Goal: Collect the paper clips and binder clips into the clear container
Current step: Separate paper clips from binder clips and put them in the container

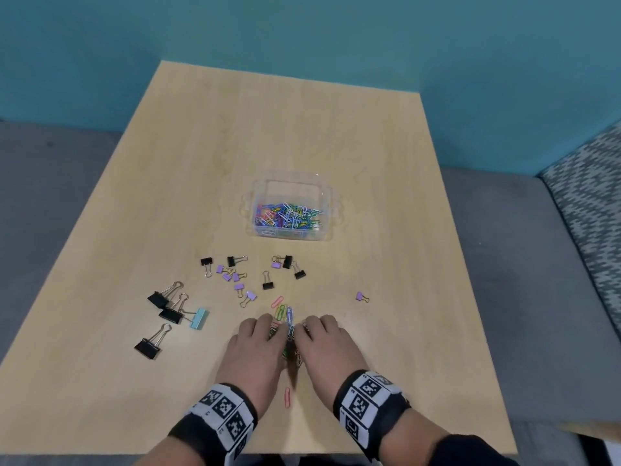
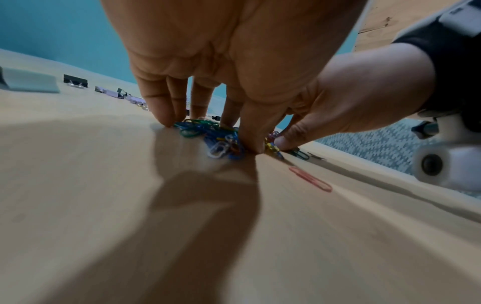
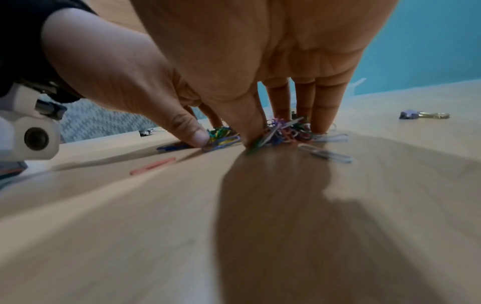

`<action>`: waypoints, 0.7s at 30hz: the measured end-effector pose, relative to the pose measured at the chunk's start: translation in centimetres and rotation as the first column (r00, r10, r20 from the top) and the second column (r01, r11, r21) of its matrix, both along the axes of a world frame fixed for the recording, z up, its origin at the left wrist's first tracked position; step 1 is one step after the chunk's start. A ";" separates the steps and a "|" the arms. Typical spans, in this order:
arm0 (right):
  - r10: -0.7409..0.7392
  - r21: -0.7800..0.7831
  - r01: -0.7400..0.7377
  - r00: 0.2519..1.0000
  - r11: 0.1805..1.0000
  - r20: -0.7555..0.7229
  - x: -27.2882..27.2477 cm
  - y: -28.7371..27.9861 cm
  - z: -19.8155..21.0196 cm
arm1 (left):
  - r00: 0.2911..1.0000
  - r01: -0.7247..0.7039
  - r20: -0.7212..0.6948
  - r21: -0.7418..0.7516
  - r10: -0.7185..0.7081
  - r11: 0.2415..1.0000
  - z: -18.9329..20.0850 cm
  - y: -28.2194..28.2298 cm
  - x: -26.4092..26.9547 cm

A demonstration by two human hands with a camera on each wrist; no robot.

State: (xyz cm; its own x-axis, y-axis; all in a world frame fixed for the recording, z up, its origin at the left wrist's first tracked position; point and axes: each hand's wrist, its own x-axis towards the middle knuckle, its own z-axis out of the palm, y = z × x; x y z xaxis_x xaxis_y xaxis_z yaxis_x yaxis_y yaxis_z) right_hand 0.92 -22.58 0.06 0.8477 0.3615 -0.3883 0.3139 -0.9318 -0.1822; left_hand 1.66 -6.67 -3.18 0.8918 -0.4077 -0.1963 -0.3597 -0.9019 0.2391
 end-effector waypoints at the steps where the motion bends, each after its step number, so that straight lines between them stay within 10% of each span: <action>1: 0.011 -0.007 -0.011 1.000 1.000 0.003 0.1 -0.1 -0.1 | 1.000 0.009 -0.001 -0.007 -0.009 1.000 0.0 -0.1 0.1; 21: -0.012 0.062 0.026 0.975 0.998 -0.220 4.0 -2.6 0.5 | 0.950 -0.049 -0.310 -0.022 0.040 0.999 2.4 1.4 3.9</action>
State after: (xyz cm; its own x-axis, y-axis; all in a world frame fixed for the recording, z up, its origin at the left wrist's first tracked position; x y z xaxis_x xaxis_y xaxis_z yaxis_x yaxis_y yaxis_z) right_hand 4.88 -25.17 0.59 0.7511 0.3763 -0.5424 0.2416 -0.9213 -0.3046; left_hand 5.60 -5.28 -0.78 0.8064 -0.3788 -0.4541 -0.2234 -0.9062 0.3591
